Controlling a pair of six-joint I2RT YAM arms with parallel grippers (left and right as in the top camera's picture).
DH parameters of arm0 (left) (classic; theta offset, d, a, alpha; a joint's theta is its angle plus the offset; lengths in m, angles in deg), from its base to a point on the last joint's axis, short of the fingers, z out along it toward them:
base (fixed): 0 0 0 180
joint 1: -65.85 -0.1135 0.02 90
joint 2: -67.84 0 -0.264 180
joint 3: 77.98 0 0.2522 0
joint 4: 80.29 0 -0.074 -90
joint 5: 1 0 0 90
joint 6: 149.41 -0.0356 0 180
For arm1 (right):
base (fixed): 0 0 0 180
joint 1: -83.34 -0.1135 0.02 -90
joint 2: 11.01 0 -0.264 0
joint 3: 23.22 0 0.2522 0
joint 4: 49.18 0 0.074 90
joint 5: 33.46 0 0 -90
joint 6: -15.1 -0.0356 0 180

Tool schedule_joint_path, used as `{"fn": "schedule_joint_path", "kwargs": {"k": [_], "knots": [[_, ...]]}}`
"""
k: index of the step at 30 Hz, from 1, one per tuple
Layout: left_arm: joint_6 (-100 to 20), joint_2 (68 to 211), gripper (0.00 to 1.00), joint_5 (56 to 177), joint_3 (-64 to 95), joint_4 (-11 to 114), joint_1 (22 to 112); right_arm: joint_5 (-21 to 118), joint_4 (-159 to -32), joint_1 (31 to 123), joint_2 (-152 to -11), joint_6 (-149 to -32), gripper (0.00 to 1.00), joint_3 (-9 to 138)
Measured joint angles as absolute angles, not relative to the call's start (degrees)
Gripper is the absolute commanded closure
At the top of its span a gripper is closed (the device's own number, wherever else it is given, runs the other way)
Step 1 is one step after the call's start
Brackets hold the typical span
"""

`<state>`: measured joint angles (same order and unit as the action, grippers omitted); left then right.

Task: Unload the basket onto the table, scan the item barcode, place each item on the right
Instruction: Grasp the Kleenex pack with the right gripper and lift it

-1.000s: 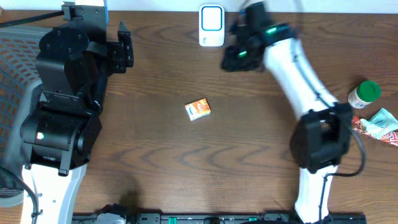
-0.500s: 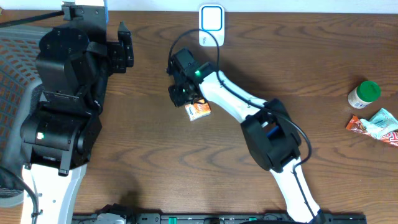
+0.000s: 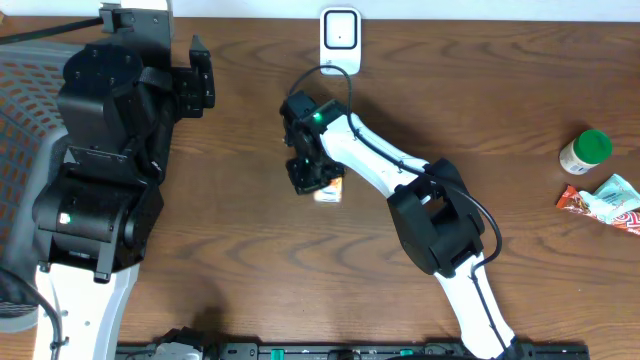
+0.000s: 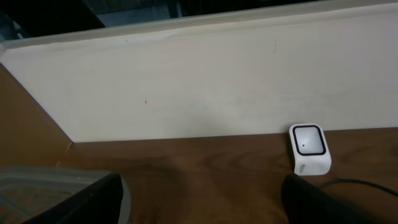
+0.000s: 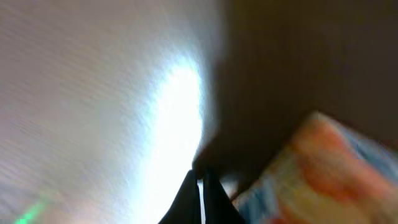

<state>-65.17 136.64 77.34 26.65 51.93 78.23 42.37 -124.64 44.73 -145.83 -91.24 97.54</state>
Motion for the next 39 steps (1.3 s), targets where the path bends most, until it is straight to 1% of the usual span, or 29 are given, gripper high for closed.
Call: {"fn": "schedule_joint_path", "kwargs": {"k": [4, 10, 11, 13, 14, 15, 17, 21, 24, 34, 39], "knots": [[-65.2, 136.6, 0.18, 77.3, 26.7, 51.9, 78.2, 47.4, -134.5, 44.9, -145.8, -91.2, 0.99, 97.5], [-65.2, 136.6, 0.18, 77.3, 26.7, 51.9, 78.2, 59.4, -138.4, 48.1, -145.4, -91.2, 0.99, 97.2], [-65.2, 136.6, 0.18, 77.3, 26.7, 51.9, 78.2, 60.0, -138.5, 48.6, -145.0, -91.2, 0.89, 97.2], [-65.2, 136.6, 0.18, 77.3, 26.7, 51.9, 78.2, 60.3, -138.4, 49.6, -143.0, -91.0, 0.35, 97.1], [-65.2, 136.6, 0.18, 77.3, 26.7, 51.9, 78.2, 60.1, -138.1, 50.1, -141.0, -91.3, 0.17, 97.0], [-65.2, 136.6, 0.18, 77.3, 26.7, 51.9, 78.2, 59.7, -137.7, 50.4, -139.4, -91.3, 0.1, 97.0], [-65.2, 136.6, 0.18, 77.3, 26.7, 51.9, 78.2, 58.2, -135.9, 50.7, -134.6, -91.5, 0.01, 97.0], [-65.2, 136.6, 0.18, 77.4, 26.7, 52.0, 78.2, 56.2, -132.1, 50.7, -126.7, -92.1, 0.01, 97.6], [-65.2, 136.6, 0.18, 77.4, 26.7, 52.2, 78.2, 55.4, -131.1, 50.6, -125.7, -92.1, 0.01, 98.2], [-65.2, 136.6, 0.18, 77.4, 26.7, 52.8, 78.2, 55.0, -128.0, 50.7, -139.7, -92.0, 0.01, 97.6], [-65.2, 136.6, 0.18, 77.4, 26.7, 52.8, 78.2, 55.6, -127.6, 50.7, -142.9, -91.1, 0.01, 97.5]]}}
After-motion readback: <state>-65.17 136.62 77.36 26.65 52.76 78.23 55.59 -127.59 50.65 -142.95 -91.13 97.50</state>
